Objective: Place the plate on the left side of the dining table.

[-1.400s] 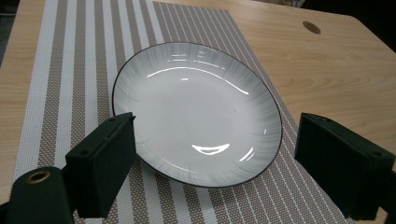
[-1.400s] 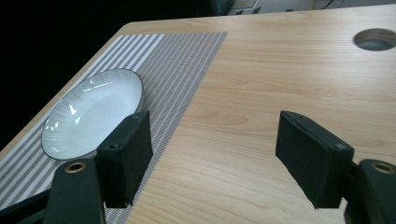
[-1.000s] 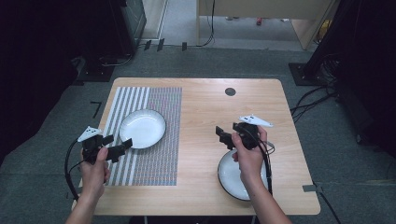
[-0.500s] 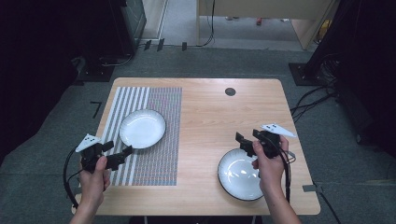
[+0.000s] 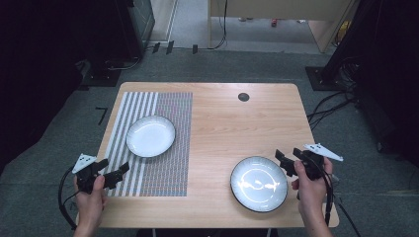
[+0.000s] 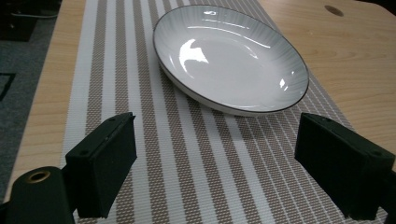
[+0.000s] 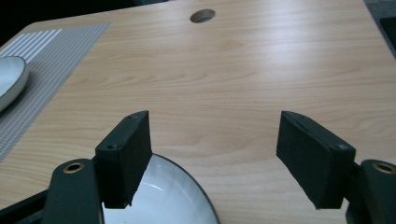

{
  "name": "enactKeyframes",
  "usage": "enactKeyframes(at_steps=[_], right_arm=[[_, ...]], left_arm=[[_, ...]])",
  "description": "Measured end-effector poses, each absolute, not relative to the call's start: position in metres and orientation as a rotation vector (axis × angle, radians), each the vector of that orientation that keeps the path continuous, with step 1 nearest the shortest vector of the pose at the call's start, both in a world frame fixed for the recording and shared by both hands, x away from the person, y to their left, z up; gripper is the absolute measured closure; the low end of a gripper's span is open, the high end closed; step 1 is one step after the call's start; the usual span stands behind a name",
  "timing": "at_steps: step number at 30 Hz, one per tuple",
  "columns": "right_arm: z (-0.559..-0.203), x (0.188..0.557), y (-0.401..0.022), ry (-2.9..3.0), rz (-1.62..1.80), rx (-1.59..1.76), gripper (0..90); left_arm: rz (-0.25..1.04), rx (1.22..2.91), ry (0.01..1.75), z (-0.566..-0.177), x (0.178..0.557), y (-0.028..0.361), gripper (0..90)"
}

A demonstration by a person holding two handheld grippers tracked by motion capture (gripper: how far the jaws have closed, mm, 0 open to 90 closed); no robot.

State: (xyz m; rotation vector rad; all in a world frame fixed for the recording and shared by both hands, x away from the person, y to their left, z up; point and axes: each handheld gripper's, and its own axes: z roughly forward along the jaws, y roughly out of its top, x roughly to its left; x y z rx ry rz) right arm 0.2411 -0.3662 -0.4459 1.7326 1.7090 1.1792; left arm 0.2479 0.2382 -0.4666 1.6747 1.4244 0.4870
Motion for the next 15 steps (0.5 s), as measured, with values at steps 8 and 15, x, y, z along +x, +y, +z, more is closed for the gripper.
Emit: enactKeyframes(at_steps=[8, 15], right_arm=[[-0.461, 0.225, -0.393, 1.683, 1.127, 1.761, 25.5], [-0.477, 0.215, -0.409, 1.659, 1.094, 1.809, 25.4]], left_arm=[[0.532, 1.679, 1.477, -0.479, 0.242, 0.254, 12.7], [0.546, 1.689, 1.517, -0.489, 0.237, 0.264, 12.7]])
